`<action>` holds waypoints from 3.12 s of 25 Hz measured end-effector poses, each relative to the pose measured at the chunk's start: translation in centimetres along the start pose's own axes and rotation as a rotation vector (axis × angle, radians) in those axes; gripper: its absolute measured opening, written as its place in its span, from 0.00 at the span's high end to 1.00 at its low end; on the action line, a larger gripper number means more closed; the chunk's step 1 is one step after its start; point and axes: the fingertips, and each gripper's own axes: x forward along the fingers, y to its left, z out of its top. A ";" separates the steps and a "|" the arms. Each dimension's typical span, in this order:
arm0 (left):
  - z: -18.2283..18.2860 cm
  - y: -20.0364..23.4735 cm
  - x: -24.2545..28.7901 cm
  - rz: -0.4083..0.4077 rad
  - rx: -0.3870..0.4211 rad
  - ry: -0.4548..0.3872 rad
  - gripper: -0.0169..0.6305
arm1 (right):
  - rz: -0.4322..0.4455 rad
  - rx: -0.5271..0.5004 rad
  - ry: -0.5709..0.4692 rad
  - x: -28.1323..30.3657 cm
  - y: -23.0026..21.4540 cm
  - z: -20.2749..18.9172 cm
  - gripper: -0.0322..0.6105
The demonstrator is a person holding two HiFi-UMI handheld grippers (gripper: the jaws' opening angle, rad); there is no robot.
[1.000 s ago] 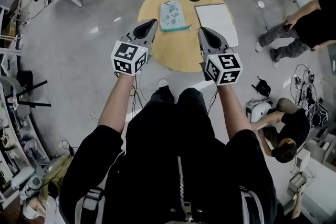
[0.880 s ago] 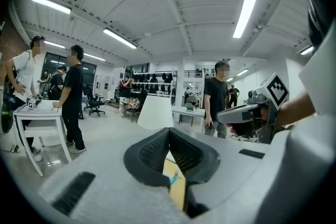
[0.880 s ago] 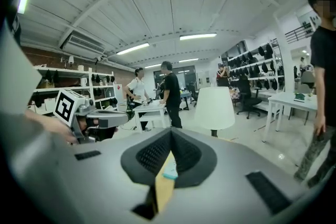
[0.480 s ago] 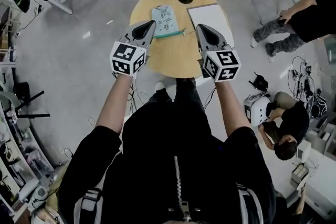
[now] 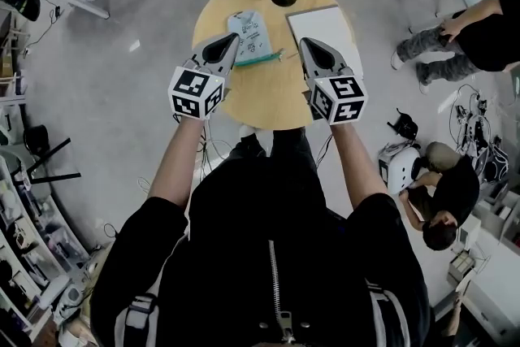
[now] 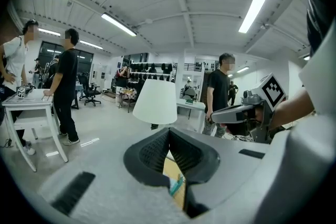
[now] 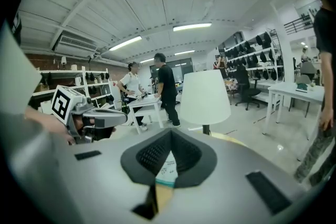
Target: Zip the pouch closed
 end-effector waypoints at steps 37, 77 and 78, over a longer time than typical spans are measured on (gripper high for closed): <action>-8.1 3.7 5.1 0.119 -0.159 0.160 0.96 | 0.567 -0.864 0.661 11.0 -4.9 -21.7 0.73; -8.0 -0.4 -0.9 -0.009 -0.081 0.126 0.96 | 0.476 -0.205 0.481 5.5 5.4 -10.1 0.92; -7.7 -0.6 -1.0 -0.020 -0.070 0.118 0.96 | 0.470 -0.195 0.469 5.3 5.6 -9.5 0.92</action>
